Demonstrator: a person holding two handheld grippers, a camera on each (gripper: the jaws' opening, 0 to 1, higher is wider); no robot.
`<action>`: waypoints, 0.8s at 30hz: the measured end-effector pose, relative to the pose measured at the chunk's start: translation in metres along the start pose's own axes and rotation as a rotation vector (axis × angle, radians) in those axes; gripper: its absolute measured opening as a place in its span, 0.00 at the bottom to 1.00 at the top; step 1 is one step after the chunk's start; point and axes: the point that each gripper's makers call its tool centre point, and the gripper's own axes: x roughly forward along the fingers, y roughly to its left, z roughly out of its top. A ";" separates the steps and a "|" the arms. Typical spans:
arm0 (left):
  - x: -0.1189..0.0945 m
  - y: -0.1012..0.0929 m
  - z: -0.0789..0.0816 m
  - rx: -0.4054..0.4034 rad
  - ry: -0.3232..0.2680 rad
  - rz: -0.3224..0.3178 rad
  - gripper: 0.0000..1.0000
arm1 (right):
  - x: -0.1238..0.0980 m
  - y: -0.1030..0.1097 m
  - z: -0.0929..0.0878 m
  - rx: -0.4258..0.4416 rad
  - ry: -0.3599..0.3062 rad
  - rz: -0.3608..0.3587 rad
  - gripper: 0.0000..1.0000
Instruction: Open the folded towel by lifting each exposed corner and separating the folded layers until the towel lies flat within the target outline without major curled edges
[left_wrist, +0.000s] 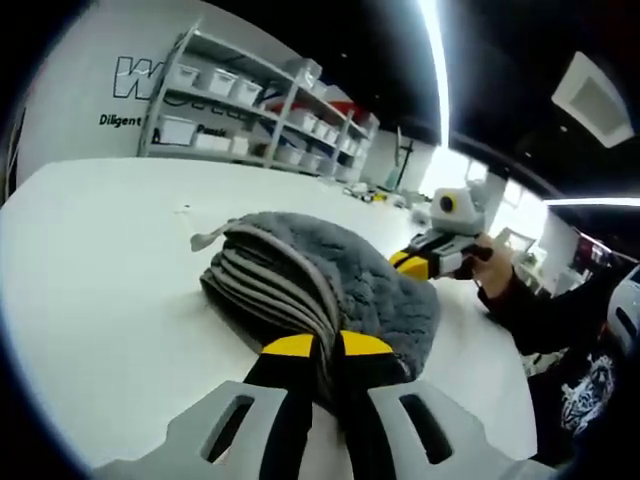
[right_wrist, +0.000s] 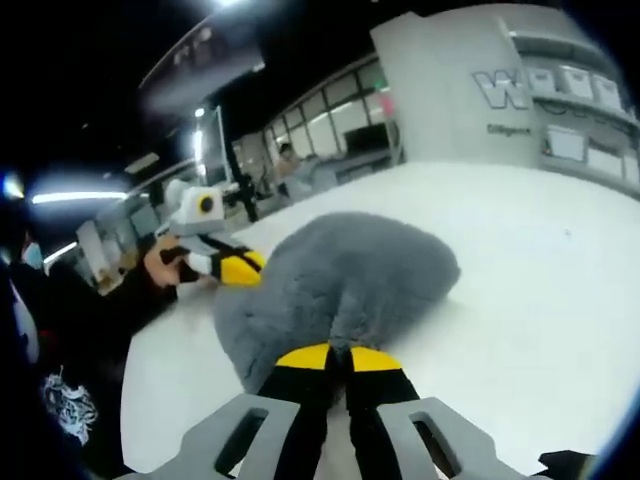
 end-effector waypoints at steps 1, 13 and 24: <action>0.000 -0.001 0.000 0.001 0.000 0.000 0.05 | 0.000 0.000 0.000 0.000 0.000 0.001 0.00; -0.003 -0.004 -0.003 0.007 -0.002 -0.006 0.05 | 0.000 0.003 -0.001 0.005 0.001 0.004 0.00; -0.004 -0.005 -0.004 0.007 -0.001 -0.011 0.06 | -0.001 0.004 -0.002 0.007 0.007 0.001 0.00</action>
